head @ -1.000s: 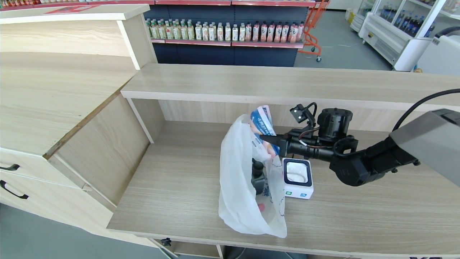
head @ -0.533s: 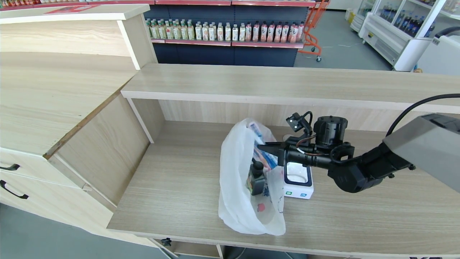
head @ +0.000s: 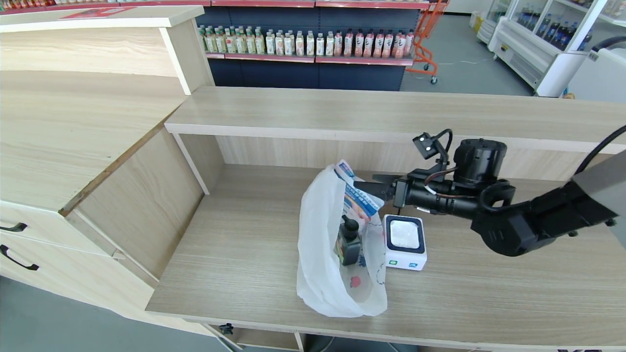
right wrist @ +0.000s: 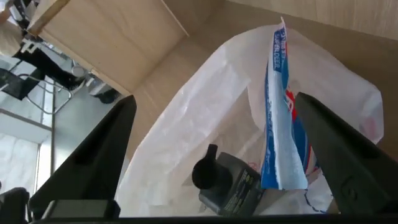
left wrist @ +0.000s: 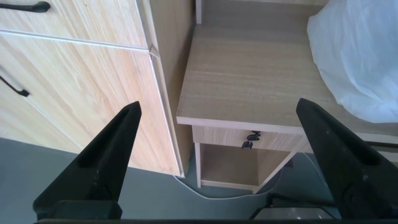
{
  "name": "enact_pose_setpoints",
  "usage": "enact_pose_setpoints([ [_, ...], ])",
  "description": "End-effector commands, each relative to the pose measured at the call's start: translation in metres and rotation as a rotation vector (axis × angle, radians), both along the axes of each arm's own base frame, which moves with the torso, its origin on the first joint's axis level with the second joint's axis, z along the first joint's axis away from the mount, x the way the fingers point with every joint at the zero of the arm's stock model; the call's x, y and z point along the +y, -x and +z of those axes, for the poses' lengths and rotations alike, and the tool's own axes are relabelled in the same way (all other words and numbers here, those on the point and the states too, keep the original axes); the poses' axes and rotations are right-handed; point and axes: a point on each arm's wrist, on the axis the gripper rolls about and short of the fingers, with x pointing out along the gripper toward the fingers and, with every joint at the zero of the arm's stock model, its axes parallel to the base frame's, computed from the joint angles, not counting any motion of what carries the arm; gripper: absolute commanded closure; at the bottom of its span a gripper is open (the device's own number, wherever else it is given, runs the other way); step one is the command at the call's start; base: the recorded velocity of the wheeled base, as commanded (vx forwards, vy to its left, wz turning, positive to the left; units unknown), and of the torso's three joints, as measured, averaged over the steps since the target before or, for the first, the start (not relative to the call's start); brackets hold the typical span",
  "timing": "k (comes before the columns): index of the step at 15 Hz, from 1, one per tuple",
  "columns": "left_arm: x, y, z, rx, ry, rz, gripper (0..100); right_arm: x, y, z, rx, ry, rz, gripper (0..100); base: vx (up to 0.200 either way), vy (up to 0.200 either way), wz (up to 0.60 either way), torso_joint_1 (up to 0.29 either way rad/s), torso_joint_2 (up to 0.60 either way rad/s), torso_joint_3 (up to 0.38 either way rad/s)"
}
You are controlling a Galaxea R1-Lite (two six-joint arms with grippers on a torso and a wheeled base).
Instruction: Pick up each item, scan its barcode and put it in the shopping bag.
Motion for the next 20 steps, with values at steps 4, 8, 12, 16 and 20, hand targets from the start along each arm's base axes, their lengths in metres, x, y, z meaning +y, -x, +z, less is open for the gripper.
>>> enact_pose_setpoints([
  [4, 0.000, 0.000, 0.000, 0.000, 0.000, 0.000, 0, -0.077, 0.112, 0.053, -0.064, -0.014, -0.147, 0, 0.000, 0.000, 0.00, 0.000, 0.00, 0.000],
  [8, 0.000, 0.000, 0.000, 0.001, 0.000, 0.000, 0, -0.119, 0.166, 0.045, -0.141, 0.080, -0.383, 0, 0.000, 0.000, 0.00, 0.000, 0.00, 0.000],
  [12, 0.000, 0.000, 0.000, 0.000, 0.000, 0.000, 0, -0.130, 0.240, 0.022, -0.184, 0.130, -0.688, 0, 0.000, 0.000, 0.00, 0.000, 0.00, 0.000],
  [16, 0.000, 0.000, 0.000, 0.001, 0.000, 0.000, 0, -0.134, 0.301, -0.008, -0.235, 0.196, -0.888, 0, 0.000, 0.000, 0.00, 0.000, 0.00, 0.000],
  [20, 0.000, 0.000, 0.000, 0.001, 0.000, 0.000, 0, -0.138, 0.351, -0.028, -0.330, 0.219, -1.069, 0, 0.000, 0.000, 0.00, 0.000, 0.00, 0.000],
])
